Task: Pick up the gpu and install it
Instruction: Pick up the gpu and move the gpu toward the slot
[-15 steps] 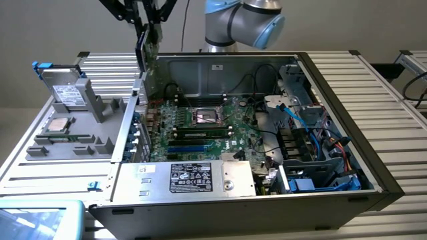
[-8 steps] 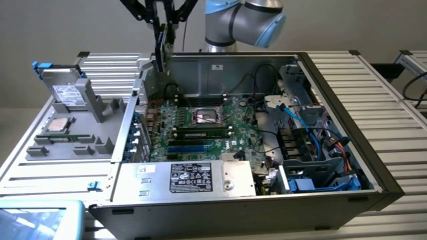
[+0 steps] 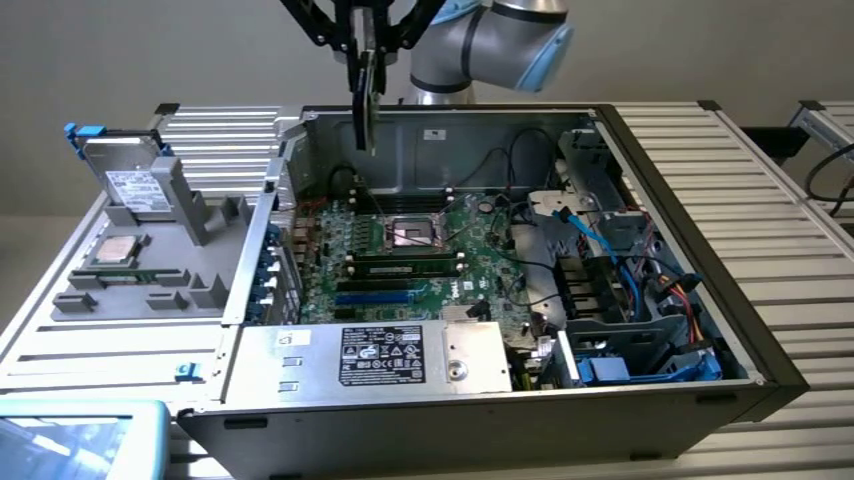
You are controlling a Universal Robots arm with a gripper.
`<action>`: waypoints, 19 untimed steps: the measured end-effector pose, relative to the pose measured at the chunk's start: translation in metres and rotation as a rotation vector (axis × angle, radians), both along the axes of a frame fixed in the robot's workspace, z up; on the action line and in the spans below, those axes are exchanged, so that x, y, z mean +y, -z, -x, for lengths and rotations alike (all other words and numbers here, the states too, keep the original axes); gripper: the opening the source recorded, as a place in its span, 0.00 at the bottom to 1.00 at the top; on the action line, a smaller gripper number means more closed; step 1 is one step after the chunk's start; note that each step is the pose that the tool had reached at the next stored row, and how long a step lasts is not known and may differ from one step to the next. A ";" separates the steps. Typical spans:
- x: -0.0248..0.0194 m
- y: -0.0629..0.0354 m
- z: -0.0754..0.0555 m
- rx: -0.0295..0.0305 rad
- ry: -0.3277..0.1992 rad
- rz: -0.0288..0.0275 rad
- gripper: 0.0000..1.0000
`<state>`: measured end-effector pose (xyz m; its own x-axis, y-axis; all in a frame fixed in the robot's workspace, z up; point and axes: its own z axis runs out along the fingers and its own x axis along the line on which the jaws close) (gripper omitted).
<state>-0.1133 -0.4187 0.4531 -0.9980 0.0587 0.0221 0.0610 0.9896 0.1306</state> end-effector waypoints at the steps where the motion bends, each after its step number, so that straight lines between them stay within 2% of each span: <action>1: -0.0021 0.0001 -0.004 0.0003 0.000 0.0000 0.28; 9: -0.0158 0.0031 -0.036 0.0013 0.000 -0.0002 0.28; 12: -0.0171 0.0047 -0.045 0.0018 0.000 0.0000 0.28; 19: -0.0171 0.0047 -0.046 0.0025 0.000 0.0000 0.28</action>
<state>-0.0670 -0.4358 0.4484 -0.9980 0.0586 0.0245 0.0614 0.9896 0.1304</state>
